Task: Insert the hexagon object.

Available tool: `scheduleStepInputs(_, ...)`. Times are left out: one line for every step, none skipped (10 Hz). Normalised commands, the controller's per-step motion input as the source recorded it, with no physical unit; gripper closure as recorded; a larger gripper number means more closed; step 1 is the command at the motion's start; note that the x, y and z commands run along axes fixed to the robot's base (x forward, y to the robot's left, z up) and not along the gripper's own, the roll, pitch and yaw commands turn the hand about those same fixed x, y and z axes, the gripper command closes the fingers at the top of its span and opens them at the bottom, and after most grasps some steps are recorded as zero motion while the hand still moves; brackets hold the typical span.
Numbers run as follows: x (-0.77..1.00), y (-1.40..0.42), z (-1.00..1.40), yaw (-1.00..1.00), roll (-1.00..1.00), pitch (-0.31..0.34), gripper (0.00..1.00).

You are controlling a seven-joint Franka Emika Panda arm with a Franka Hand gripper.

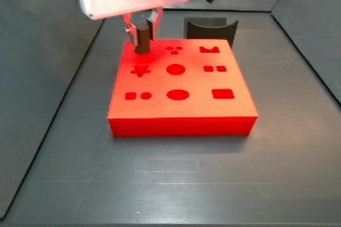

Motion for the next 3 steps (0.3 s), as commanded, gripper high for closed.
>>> scheduleStepInputs(0.16,0.01,-0.43,0.00,0.00,0.084,1.00)
scheduleStepInputs(-0.03,0.00,0.00,0.00,0.00,0.000,1.00)
scheduleStepInputs(-0.02,0.00,0.00,0.00,0.00,-0.010,1.00)
